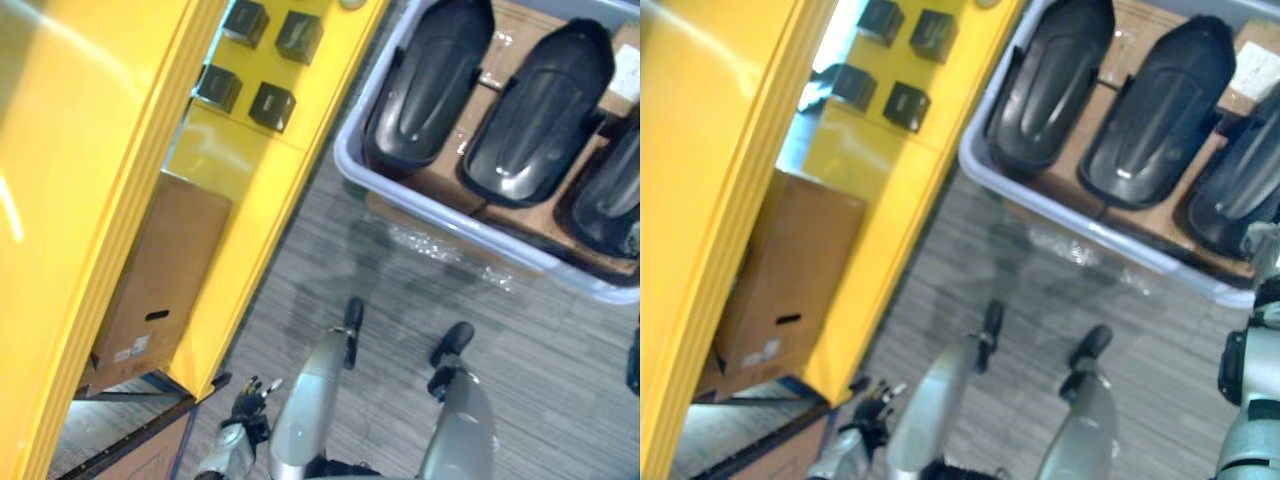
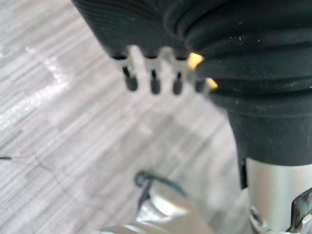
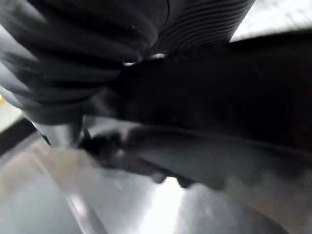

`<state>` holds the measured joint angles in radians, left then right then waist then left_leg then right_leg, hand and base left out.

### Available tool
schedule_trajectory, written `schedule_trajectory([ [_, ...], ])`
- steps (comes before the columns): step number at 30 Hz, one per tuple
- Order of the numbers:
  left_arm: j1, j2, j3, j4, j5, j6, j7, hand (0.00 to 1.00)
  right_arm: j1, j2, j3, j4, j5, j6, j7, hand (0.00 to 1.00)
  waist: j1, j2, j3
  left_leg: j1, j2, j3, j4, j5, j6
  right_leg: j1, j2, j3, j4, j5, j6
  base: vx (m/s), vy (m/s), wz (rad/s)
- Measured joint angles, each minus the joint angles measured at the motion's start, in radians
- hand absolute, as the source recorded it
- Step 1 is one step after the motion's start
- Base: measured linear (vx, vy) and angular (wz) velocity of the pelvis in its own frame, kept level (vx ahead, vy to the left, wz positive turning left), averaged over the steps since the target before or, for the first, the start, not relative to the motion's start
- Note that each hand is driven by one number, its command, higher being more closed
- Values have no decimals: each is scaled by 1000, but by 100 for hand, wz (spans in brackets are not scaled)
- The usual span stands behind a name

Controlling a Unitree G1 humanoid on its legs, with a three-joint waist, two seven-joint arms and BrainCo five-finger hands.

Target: Walk over and take plastic housings, then place them on the shelf

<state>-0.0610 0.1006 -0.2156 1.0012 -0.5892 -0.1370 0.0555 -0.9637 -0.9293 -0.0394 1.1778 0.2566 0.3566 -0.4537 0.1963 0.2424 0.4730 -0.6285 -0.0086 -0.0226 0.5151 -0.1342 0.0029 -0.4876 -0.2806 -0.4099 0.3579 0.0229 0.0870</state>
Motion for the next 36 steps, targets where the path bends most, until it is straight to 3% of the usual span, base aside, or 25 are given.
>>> schedule_trajectory([
  [2,0,0,1,-3,0,-1,0,0,0,-2,-1,6,-12,-2,0,100,0,0,0,0,-1,-2,1,1,-1,1,-1,-1,3,-2,1,34,31,6],
  [8,1,0,8,-42,0,-14,-19,0,16,9,-18,17,-77,-74,-8,100,-3,0,0,3,-3,-15,17,0,-2,11,-3,-6,17,-7,-3,-3,10,2],
  [15,3,-2,17,-88,-18,-20,-20,0,17,42,23,-88,-152,-79,-50,100,-24,-10,7,58,9,-12,14,-4,-1,73,13,-3,-7,-12,-6,-34,23,-3],
  [18,4,2,59,-122,-43,-37,-14,0,17,67,27,-178,-199,-112,-54,100,-32,-48,33,99,18,3,-11,-2,-4,104,21,1,-24,-8,-4,-18,6,-9],
  [22,21,11,91,-183,-83,-47,16,0,34,115,27,-283,-251,-116,-84,100,-47,-115,40,157,22,5,-54,9,-19,152,28,-1,-46,-3,-3,39,-4,1],
  [25,35,11,118,-244,-112,-71,31,0,74,137,25,-355,-284,-116,-98,100,-48,-149,36,196,25,5,-75,12,-23,191,36,-5,-67,-1,-3,74,-2,3],
  [29,79,21,142,-444,-117,-115,62,0,179,175,3,-511,-356,-123,-115,100,-53,-205,35,274,26,5,-124,15,-28,267,45,-14,-111,-1,-3,74,-9,4],
  [32,125,29,176,-693,-97,-125,130,0,290,240,-49,-650,-418,-137,-130,100,-67,-247,28,336,25,3,-161,18,-33,332,52,-26,-146,-1,-2,53,-11,6],
  [36,123,48,207,-948,16,-135,211,0,456,328,-105,-811,-519,-173,-165,100,-77,-302,-44,377,21,7,-223,21,-39,373,56,-35,-191,1,4,75,-18,1],
])
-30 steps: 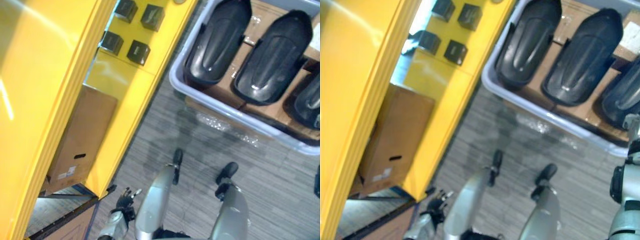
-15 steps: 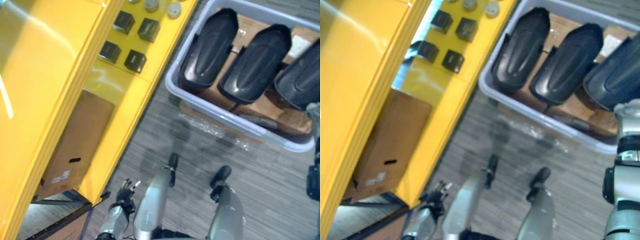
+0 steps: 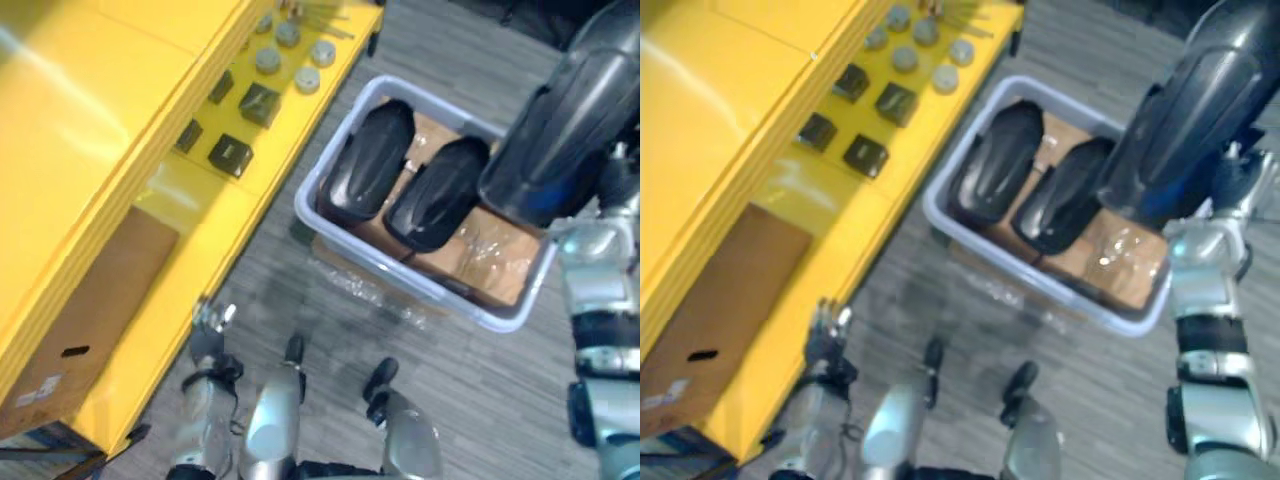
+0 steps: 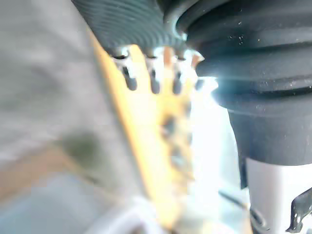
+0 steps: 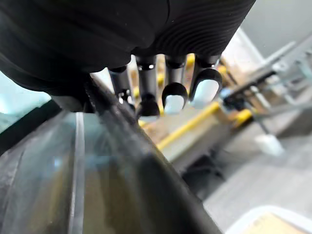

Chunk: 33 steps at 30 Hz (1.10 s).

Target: Walk over and take plastic housings, then place them on the shelf

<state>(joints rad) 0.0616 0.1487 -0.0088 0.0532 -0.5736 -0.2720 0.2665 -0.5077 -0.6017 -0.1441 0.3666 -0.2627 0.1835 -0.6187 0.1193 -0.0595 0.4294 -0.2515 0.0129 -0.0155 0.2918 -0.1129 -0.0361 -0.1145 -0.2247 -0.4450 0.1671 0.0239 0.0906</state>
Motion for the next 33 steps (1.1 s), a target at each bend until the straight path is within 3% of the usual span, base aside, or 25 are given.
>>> schedule_trajectory([
  [5,-76,-1,-41,-95,112,32,1,0,75,82,-9,-90,-122,-64,-31,100,-25,-25,-106,79,-4,27,-42,0,-2,74,1,-8,-60,10,13,125,15,-1],
  [7,-133,-3,-109,-103,148,68,0,0,73,96,14,-135,-175,-123,-38,100,-28,-26,-153,119,1,83,-57,0,-2,113,2,-3,-89,16,21,92,36,-10],
  [10,-171,-8,-164,-113,154,104,-1,0,69,110,70,-182,-231,-185,-37,100,-27,-30,-196,159,4,109,-92,0,-2,125,3,20,-101,21,22,70,27,-23],
  [15,-232,-10,-232,-112,202,125,-9,0,63,138,133,-209,-293,-270,-31,100,-43,-32,-241,201,2,124,-126,1,-1,154,13,39,-140,45,20,19,23,-14],
  [20,-264,-12,-290,-111,216,156,-43,0,46,157,190,-211,-308,-310,-1,100,-52,-33,-269,238,-2,133,-150,9,2,173,12,58,-145,49,20,-17,16,-9],
  [27,-265,-22,-328,-98,60,180,-103,0,17,174,230,-211,-320,-326,29,100,-56,-33,-284,252,-11,132,-200,46,6,171,9,58,-147,49,20,-52,3,2],
  [33,-268,-19,-331,-78,23,201,-117,0,17,179,286,-210,-342,-350,43,100,-73,-24,-297,253,-9,130,-233,65,5,171,15,60,-162,48,18,-39,4,1],
])
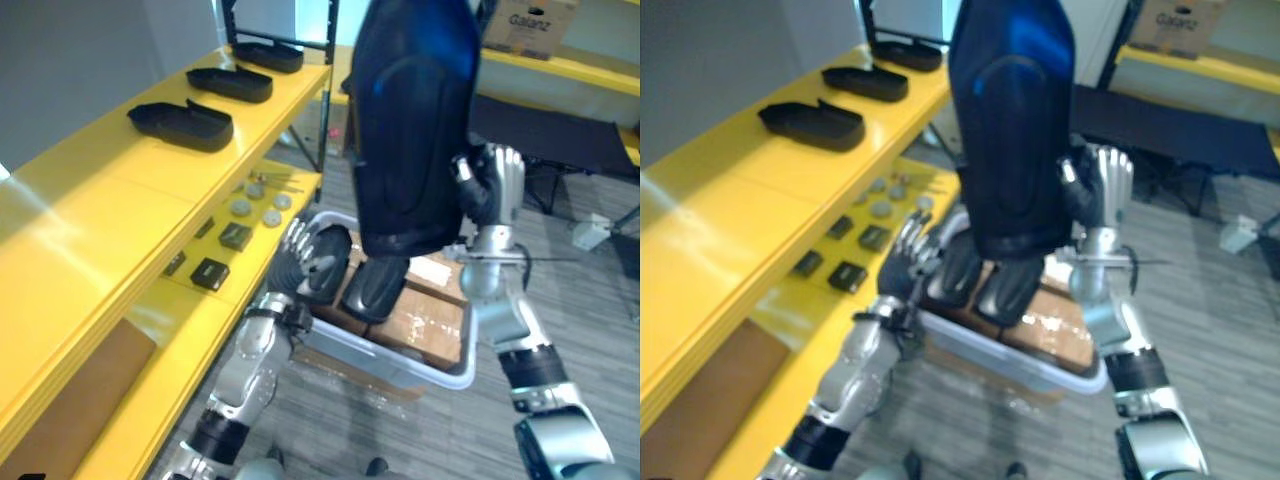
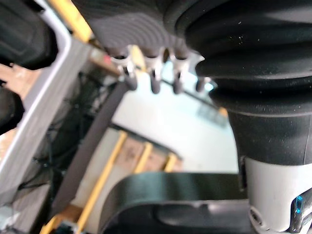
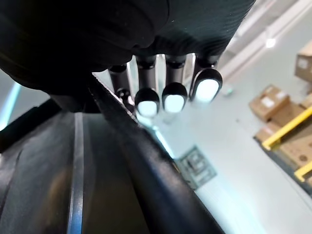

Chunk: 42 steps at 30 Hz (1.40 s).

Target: Walk over and take plastic housings, then place them on the shelf

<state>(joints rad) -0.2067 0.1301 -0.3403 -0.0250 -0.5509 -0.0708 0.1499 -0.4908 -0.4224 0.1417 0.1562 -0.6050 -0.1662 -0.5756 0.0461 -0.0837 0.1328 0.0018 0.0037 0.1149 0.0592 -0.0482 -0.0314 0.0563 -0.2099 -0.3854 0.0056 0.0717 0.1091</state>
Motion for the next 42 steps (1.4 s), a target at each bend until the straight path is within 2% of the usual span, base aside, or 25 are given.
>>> schedule_trajectory([
  [5,-1,-1,-18,15,3,20,3,0,0,17,11,6,0,-15,33,100,-4,10,-27,11,3,1,-7,5,-6,4,8,1,-13,2,0,32,-1,-1],
  [14,-45,-1,-13,54,10,26,34,0,70,67,85,12,-1,-61,94,100,-6,2,-39,18,4,-3,-16,5,-6,14,11,1,-22,2,0,1,2,1],
  [20,-48,-2,5,59,-49,-26,23,0,112,96,111,75,-11,-63,100,100,-7,2,-55,22,4,-2,-22,6,-7,15,12,4,-27,2,0,-3,2,-1],
  [21,-50,-3,5,56,-68,-31,23,100,125,106,121,93,-27,-63,100,100,-7,2,-68,22,4,-2,-24,6,-7,15,13,4,-30,2,0,0,0,0],
  [25,-59,-13,3,37,-68,-33,27,100,138,115,148,118,-39,-71,94,100,-7,2,-78,23,4,-6,-25,6,-7,16,13,3,-32,2,0,0,0,0],
  [29,-69,-22,4,34,-55,-30,61,100,142,131,147,130,-35,-79,66,100,-7,1,-79,24,4,-8,-25,7,-7,17,14,3,-32,3,0,0,0,0],
  [31,-69,-22,5,34,-14,-21,74,100,149,140,151,130,-34,-94,46,100,-7,1,-79,24,4,-8,-25,7,-7,17,14,3,-32,3,0,0,0,0],
  [35,-69,-21,18,37,49,-6,75,100,162,157,156,130,-33,-95,11,100,-7,0,-80,26,5,-8,-25,7,-7,19,14,4,-33,3,0,0,0,0],
  [42,-69,-13,25,50,90,16,50,100,168,166,168,129,-32,-91,-19,100,-5,-3,-81,31,6,-8,-25,6,-8,32,19,4,-50,11,-3,0,0,0],
])
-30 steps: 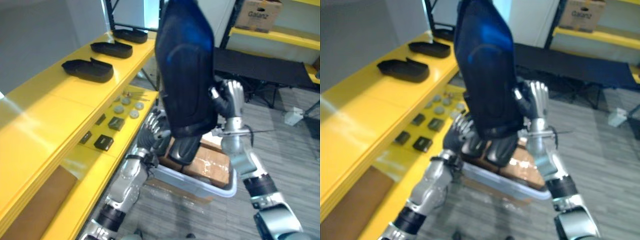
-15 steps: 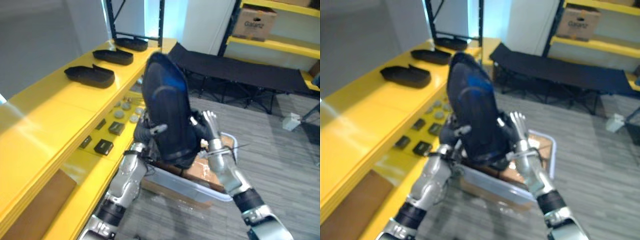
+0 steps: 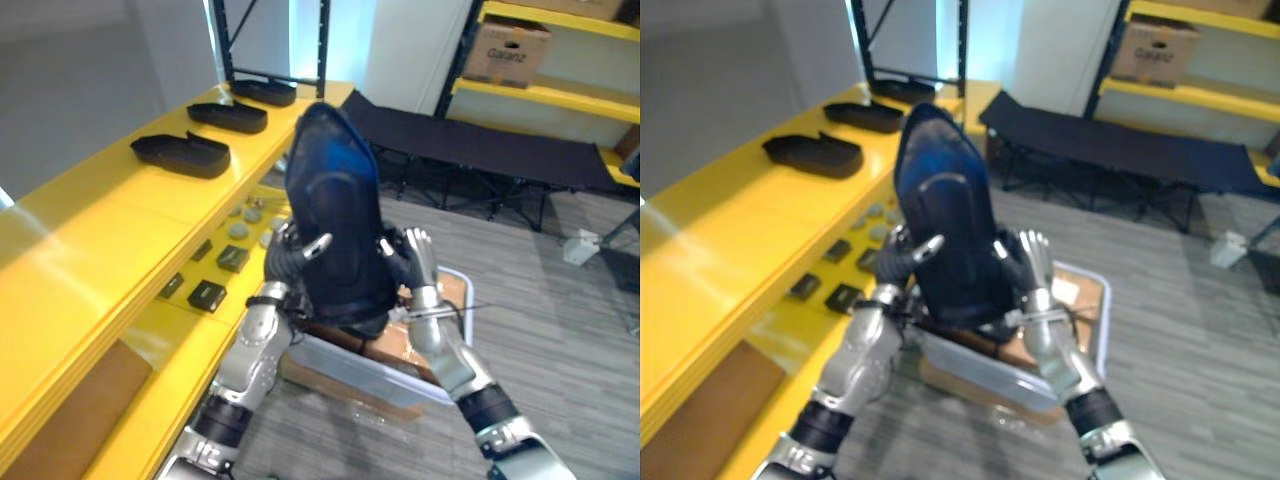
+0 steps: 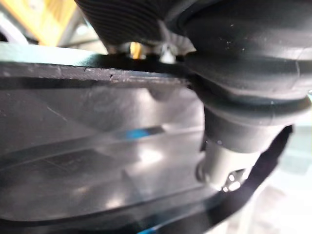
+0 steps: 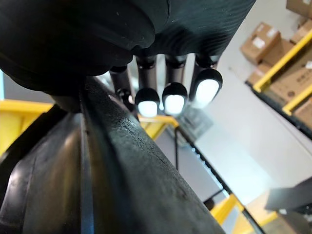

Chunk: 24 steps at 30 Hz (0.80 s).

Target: Walk over and take plastic housings, then place them on the shelf

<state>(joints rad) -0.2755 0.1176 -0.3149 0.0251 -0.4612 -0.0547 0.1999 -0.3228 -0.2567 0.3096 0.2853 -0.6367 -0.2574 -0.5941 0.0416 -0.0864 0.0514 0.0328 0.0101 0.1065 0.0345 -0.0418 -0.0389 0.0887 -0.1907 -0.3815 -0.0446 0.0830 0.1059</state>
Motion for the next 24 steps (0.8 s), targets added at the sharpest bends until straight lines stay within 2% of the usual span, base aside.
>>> schedule_trajectory([
  [9,1,34,-2,19,-6,11,-54,100,0,-8,30,-2,5,3,-42,100,2,0,0,-2,1,-1,5,0,0,1,1,1,-1,3,0,0,0,0],
  [14,3,50,-3,37,-53,45,-77,100,0,-17,64,-2,3,30,-58,100,2,5,3,-6,2,-3,11,-1,0,0,2,0,-1,2,0,0,0,0],
  [19,5,75,-4,75,-123,47,-135,100,0,-22,91,-2,4,48,-58,100,3,18,12,-18,3,-6,28,-5,-1,-4,3,-1,-1,4,-2,0,0,1],
  [24,10,85,-4,82,-167,47,-149,100,-5,-27,100,-2,4,49,-58,100,2,41,26,-23,6,-3,45,-15,-5,-2,5,2,-1,4,-2,0,0,0],
])
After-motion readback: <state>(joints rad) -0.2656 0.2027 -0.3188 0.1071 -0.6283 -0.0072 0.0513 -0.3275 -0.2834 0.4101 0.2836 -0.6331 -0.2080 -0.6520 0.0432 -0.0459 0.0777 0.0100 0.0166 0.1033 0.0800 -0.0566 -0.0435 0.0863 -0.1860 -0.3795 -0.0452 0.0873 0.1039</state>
